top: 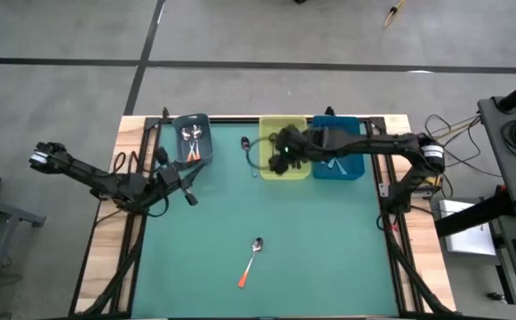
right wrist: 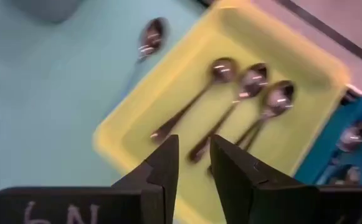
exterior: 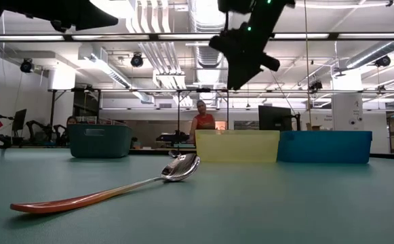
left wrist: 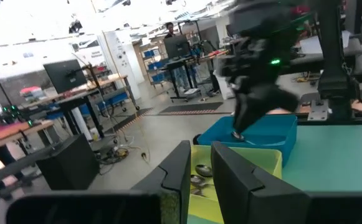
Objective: Sort silverware by color (type)
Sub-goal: Put the orange spoon into the green bin
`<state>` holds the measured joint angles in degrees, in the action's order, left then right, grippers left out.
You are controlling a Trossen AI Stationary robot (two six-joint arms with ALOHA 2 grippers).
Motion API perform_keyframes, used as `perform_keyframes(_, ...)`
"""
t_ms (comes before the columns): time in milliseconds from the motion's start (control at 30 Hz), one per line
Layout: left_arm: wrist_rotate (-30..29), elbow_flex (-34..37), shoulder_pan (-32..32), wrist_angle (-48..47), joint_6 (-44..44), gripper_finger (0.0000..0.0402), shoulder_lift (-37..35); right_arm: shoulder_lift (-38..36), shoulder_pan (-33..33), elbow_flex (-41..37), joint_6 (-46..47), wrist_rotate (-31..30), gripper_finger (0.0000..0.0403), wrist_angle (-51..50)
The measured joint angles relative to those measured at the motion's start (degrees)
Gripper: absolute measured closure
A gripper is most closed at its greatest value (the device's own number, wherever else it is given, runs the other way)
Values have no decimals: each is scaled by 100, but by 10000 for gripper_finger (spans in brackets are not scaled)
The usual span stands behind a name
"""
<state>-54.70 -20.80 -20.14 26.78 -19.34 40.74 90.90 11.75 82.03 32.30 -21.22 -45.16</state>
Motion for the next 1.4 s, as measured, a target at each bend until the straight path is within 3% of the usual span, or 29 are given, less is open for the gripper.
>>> perform_keyframes(267,0,-2,-2,-9,1004,355,441,-392,-1028,-640,-525,-2,338,157)
perform_keyframes(500,205,-2,-11,-19,2716,355,992,-497,-1716,-1655,-1314,12,344,1340)
perform_keyframes(700,1230,-6,-13,96,4266,355,1372,-569,-1889,-2562,-1726,18,344,2675)
perform_keyframes(833,1408,-93,-56,99,5166,355,1752,-691,-1872,-3043,-1742,14,344,3144)
perform_keyframes(1033,1533,-598,-190,38,5461,355,2543,-1181,-1874,-3412,-1947,16,344,3256)
perform_keyframes(1233,2004,-1507,-234,-1021,5729,355,3337,-1957,-1898,-3531,-1929,14,344,3311)
perform_keyframes(1400,2159,-2549,-304,-3163,6685,355,4051,-2420,-1913,-3804,-1890,15,344,3531)
